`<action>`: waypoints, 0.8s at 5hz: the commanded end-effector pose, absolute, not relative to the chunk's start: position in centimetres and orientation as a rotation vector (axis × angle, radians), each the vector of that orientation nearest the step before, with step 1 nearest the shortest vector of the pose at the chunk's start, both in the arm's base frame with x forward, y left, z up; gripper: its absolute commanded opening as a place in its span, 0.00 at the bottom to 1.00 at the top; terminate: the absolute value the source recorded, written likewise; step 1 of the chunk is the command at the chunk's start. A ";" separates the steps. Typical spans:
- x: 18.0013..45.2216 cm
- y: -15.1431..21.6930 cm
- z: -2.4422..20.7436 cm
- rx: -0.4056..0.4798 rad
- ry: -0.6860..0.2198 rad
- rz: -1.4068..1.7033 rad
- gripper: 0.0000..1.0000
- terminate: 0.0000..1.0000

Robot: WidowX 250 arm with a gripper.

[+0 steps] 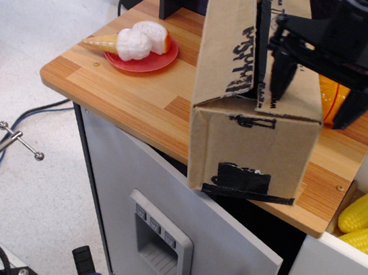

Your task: Open small4fbox flaps

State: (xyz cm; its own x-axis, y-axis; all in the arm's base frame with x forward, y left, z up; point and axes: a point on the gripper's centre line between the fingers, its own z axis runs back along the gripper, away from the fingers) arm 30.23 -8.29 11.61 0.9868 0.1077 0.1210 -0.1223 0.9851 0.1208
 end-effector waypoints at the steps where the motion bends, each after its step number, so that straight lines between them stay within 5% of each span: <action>1: 30.0 -6.3 13.7 0.151 -0.122 0.109 1.00 0.00; 4: 29.9 -3.9 16.4 0.237 -0.119 0.081 1.00 0.00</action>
State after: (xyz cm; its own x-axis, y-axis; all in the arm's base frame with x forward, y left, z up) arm 29.53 -3.77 14.27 0.9966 0.0631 0.0530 -0.0745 0.9646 0.2529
